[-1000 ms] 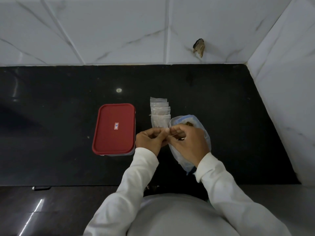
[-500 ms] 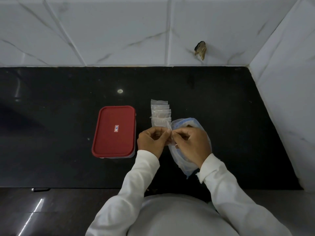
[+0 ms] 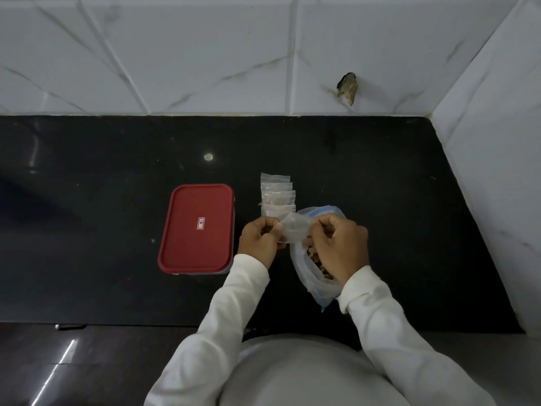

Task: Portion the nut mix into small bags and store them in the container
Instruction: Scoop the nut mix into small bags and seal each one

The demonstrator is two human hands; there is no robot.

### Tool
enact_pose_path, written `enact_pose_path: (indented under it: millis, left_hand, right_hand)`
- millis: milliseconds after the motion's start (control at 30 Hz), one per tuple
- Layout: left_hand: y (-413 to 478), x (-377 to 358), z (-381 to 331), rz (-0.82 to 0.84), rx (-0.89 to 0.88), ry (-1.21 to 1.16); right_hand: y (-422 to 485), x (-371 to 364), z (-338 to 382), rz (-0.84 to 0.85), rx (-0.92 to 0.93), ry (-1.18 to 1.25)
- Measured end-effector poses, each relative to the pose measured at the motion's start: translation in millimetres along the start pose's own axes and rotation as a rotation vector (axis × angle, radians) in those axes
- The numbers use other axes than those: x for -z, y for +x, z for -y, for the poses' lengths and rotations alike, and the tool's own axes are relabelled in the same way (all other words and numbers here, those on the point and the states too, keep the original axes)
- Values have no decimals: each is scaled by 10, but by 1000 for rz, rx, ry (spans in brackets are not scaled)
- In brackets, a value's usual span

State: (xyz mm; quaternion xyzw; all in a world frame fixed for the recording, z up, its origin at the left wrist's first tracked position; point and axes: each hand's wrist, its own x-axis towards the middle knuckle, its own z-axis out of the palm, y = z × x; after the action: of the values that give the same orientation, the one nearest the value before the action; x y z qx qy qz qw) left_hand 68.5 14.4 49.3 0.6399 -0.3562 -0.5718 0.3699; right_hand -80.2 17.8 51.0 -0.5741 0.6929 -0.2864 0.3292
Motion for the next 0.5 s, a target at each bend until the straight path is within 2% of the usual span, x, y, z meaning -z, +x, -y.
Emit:
enact_pose_path:
  millis: [100, 200, 333, 500]
  left_hand:
    - [-4, 4, -14, 78, 14, 93]
    - [-26, -33, -45, 84, -15, 175]
    - [-75, -71, -79, 124, -77, 282]
    - [-85, -28, -83, 71, -76, 394]
  right_hand:
    - [-6, 42, 4, -22, 33, -77]
    - [-3, 16, -3, -7, 92, -136]
    - [63, -68, -62, 201, -34, -169]
    - [142, 62, 8, 77, 44, -221]
